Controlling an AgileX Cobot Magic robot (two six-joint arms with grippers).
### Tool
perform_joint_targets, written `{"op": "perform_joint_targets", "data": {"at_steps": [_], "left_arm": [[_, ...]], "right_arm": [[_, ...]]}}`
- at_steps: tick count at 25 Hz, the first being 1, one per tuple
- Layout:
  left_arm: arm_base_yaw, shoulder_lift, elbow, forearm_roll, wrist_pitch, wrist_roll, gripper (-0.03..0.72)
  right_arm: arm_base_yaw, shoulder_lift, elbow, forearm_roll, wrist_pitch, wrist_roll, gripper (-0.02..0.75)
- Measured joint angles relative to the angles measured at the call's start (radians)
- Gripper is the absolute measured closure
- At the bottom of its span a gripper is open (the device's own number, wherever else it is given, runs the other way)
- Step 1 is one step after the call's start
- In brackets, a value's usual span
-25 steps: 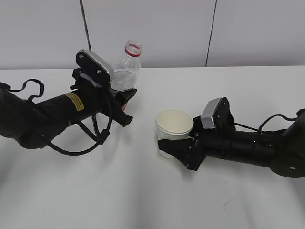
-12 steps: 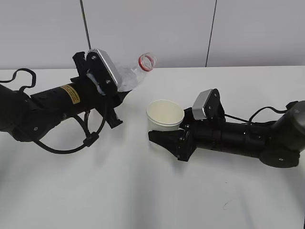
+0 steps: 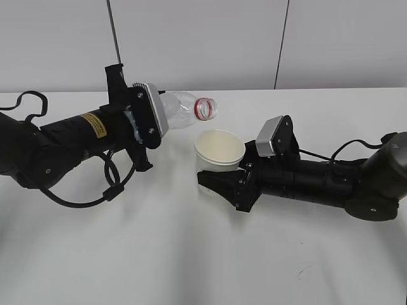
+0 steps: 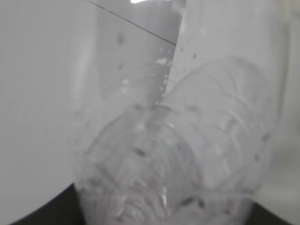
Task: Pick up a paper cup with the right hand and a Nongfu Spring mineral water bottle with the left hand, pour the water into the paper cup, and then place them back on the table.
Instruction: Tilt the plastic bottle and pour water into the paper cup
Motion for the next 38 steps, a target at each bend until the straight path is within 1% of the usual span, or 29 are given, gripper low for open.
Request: {"op": "perform_joint_targets", "data": {"at_steps": [7, 13, 21, 27, 33, 38], "left_arm": [[0.0, 0.0, 0.0, -0.033, 0.0, 0.141, 0.365], [0.0, 0.0, 0.0, -0.034, -0.01, 0.235, 0.365], [0.0, 0.0, 0.0, -0.042, -0.028, 0.327, 0.365], [0.0, 0.0, 0.001, -0.083, -0.039, 0.391, 0.365], [0.0, 0.0, 0.001, -0.088, -0.047, 0.408, 0.365], [0.0, 0.0, 0.001, -0.101, -0.062, 0.446, 0.365]], "right_arm": [[0.0, 0.0, 0.0, -0.035, 0.0, 0.001, 0.195], [0.0, 0.0, 0.0, -0.051, 0.0, 0.015, 0.195], [0.0, 0.0, -0.001, -0.085, 0.0, 0.023, 0.195], [0.0, 0.0, -0.001, -0.099, 0.0, 0.026, 0.195], [0.0, 0.0, -0.001, -0.106, 0.0, 0.035, 0.195], [0.0, 0.0, -0.001, -0.108, 0.0, 0.037, 0.195]]}}
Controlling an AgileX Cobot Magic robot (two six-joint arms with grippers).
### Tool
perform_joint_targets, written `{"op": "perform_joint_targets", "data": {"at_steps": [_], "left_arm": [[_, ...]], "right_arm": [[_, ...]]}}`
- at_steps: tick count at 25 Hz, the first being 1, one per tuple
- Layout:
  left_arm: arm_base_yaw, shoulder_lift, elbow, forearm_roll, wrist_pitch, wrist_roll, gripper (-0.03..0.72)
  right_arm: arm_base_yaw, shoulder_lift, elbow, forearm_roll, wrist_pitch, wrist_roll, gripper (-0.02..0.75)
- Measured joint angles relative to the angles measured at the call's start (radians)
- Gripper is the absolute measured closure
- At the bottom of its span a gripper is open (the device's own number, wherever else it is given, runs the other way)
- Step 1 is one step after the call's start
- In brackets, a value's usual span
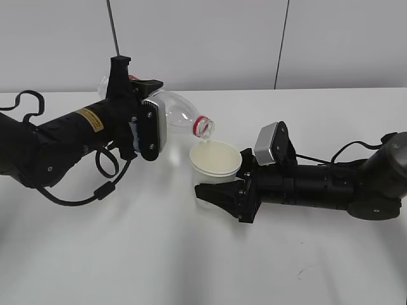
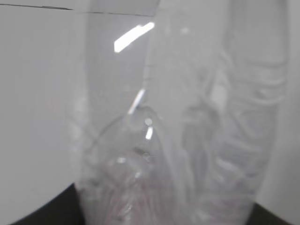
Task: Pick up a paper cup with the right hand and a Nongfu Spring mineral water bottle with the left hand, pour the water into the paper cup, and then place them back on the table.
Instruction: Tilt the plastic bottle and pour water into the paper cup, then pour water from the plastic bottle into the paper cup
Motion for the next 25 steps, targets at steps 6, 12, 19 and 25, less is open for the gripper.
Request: {"op": "perform_joint_targets", "data": {"at_steps": [6, 12, 19, 25], "left_arm": [[0.0, 0.0, 0.0, -0.025, -0.014, 0.04, 0.365], [0.0, 0.0, 0.0, -0.026, -0.014, 0.045, 0.365], [0.0, 0.0, 0.0, -0.028, -0.014, 0.049, 0.365], [0.0, 0.0, 0.0, -0.028, -0.015, 0.079, 0.365]], "right_arm": [[0.0, 0.0, 0.0, 0.004, 0.0, 0.002, 0.195], [0.0, 0.0, 0.0, 0.022, 0.0, 0.002, 0.195], [0.0, 0.0, 0.0, 0.028, 0.0, 0.002, 0.195], [0.0, 0.0, 0.0, 0.031, 0.0, 0.002, 0.195]]}}
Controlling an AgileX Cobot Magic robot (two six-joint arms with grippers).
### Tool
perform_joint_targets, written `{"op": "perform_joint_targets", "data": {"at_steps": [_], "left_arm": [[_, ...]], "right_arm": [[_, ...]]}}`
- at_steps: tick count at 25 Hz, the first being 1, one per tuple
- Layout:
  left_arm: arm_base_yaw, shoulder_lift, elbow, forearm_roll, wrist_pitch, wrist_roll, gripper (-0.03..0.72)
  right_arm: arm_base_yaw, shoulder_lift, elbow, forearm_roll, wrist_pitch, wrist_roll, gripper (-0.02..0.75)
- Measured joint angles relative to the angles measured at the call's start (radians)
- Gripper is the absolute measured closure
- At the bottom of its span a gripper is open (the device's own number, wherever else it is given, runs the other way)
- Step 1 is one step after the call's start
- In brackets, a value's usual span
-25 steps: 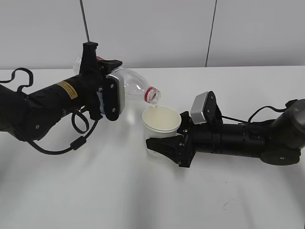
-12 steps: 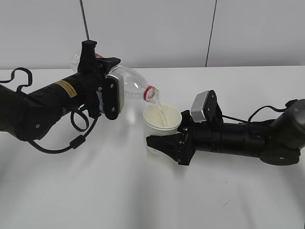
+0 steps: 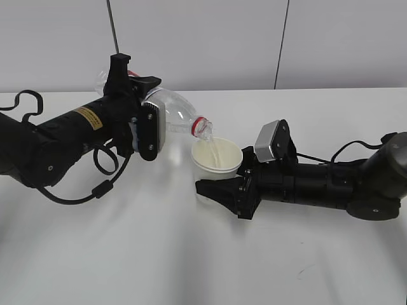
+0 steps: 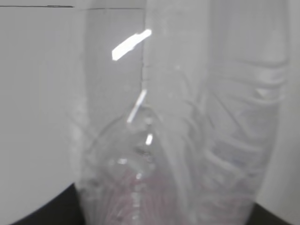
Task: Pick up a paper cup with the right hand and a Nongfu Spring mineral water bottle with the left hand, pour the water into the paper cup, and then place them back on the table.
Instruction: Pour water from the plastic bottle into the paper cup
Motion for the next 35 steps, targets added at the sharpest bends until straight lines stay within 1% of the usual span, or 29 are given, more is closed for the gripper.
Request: {"op": "perform_joint_targets", "data": {"at_steps": [35], "left_arm": [[0.0, -0.001, 0.0, -0.005, -0.03, 0.016, 0.366]], "right_arm": [[0.0, 0.0, 0.0, 0.002, 0.01, 0.001, 0.196]]}}
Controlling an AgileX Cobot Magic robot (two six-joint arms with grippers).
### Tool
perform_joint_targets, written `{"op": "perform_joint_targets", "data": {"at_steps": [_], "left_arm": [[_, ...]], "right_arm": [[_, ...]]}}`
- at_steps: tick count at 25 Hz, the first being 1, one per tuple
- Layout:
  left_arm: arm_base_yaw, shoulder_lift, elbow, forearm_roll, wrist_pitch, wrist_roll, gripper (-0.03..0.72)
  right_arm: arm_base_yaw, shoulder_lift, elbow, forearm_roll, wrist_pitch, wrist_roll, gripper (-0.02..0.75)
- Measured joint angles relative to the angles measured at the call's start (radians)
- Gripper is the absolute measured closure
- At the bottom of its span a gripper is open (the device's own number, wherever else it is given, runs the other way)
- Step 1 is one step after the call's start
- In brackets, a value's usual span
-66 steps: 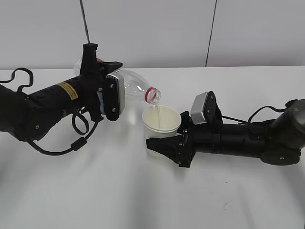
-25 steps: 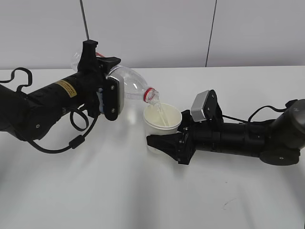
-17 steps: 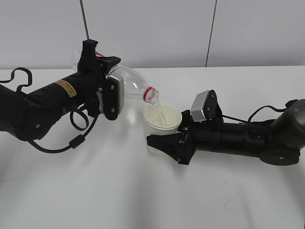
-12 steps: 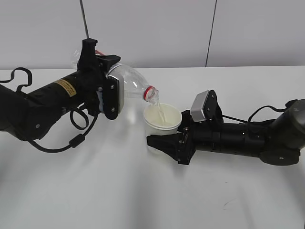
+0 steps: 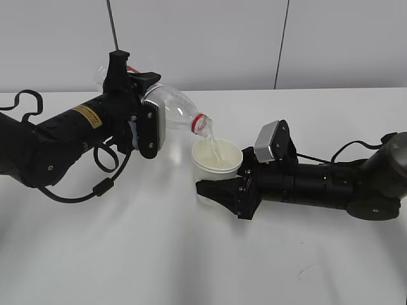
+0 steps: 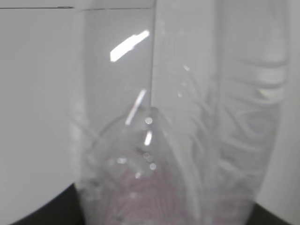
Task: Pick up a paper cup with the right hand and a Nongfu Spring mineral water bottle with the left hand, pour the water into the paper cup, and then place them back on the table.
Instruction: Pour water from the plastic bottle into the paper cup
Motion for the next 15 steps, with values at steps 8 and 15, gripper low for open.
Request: {"op": "perform_joint_targets", "data": {"at_steps": [8, 15], "left_arm": [[0.0, 0.0, 0.0, -0.004, -0.001, 0.0, 0.366], [-0.008, 0.0, 0.0, -0.038, -0.003, -0.046, 0.366]], "right_arm": [[0.0, 0.0, 0.0, 0.002, 0.004, 0.0, 0.196], [0.0, 0.0, 0.0, 0.024, 0.004, 0.0, 0.197]]}}
